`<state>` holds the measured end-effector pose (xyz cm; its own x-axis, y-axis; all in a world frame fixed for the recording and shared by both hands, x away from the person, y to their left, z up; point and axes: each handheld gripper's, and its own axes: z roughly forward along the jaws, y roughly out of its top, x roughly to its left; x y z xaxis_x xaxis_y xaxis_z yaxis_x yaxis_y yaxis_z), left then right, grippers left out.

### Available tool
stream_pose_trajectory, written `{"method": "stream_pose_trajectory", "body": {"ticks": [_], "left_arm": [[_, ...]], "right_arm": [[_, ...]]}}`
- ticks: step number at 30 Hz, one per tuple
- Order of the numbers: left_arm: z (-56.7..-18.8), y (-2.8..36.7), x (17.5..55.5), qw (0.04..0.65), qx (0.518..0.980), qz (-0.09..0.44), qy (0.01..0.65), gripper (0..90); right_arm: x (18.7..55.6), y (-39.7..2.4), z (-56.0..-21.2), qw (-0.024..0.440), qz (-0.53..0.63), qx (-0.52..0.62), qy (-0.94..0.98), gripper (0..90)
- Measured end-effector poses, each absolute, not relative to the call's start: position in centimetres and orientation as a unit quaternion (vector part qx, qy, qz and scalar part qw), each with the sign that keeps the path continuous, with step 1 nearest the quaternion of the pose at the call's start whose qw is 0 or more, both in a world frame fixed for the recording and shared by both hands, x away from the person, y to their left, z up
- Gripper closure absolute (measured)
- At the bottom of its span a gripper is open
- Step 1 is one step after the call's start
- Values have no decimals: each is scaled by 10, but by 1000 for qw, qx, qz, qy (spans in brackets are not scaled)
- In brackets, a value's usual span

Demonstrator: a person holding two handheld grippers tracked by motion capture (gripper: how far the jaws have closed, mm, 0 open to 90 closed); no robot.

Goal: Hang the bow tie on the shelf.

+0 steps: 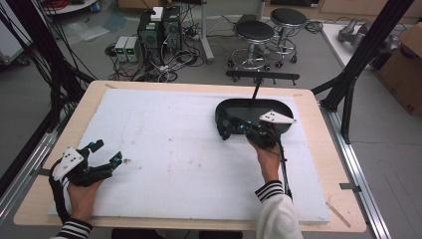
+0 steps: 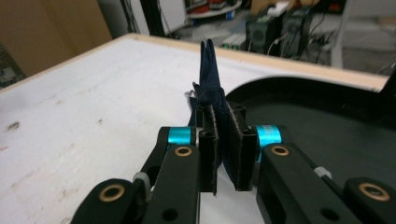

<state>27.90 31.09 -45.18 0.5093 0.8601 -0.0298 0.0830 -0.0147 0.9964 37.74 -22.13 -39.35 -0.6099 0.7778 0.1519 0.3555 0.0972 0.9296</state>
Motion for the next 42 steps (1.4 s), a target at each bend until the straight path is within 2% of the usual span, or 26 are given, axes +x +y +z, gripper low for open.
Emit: {"method": "stream_pose_trajectory", "body": {"ticks": [16,24,42], "left_arm": [[-452,311,279,594,633,327,374,160],[-452,311,279,594,632,327,375,160],[-452,311,279,594,632,325,377,160]], "right_arm": [[376,-239,-381,225,564,403,685,850],[382,-237,-355,247,577,384,677,849],[392,-247,-332,282,571,393,663,851]]}}
